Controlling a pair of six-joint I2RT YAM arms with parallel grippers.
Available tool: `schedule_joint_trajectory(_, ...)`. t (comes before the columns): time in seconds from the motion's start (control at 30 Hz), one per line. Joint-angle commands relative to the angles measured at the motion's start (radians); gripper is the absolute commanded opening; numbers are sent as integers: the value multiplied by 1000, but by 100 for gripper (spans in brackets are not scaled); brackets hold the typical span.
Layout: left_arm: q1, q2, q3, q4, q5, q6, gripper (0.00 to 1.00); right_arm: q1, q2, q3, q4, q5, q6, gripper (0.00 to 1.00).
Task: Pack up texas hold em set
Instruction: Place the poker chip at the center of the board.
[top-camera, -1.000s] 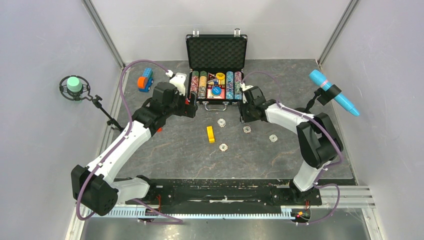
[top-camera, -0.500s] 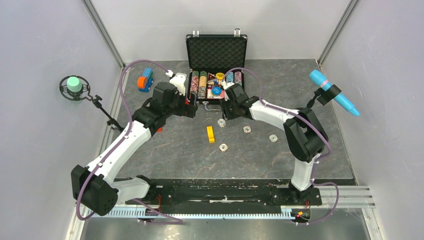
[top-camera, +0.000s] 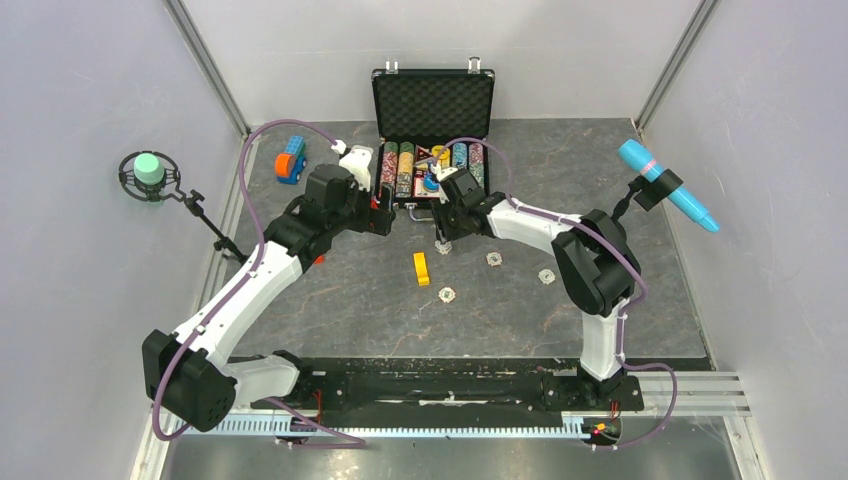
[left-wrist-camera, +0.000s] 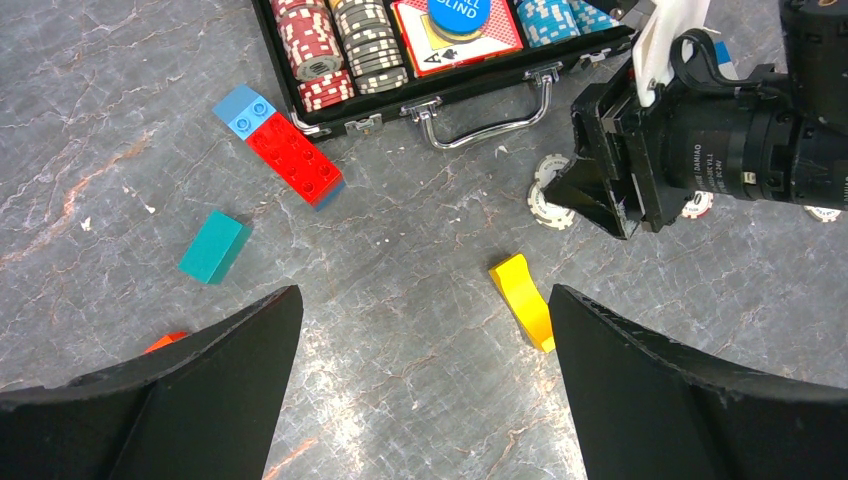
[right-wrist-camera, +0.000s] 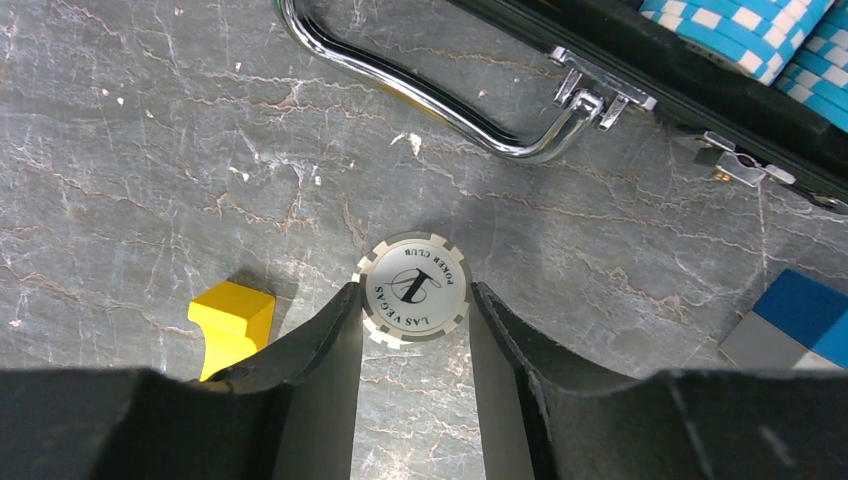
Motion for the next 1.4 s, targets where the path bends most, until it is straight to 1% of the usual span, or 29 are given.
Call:
schedule_joint_trajectory(0.0, 3, -7, -1, 20, 20, 53, 100, 12, 14, 46, 23, -15, 9, 42)
schedule_joint_trajectory(0.8, 3, -11, -3, 20, 22, 53, 100, 28, 25, 48, -11, -10, -11, 44)
schedule_joint_trajectory(0.93, 2, -12, -4, 21, 20, 54, 100, 29, 27, 51, -11, -11, -11, 46)
schedule_joint_trajectory(1.1, 2, -12, -4, 21, 20, 54, 100, 29, 29, 51, -8, -17, -8, 50)
schedule_joint_trajectory(1.37, 3, -13, -4, 20, 19, 54, 100, 29, 17, 43, -8, -13, -10, 52)
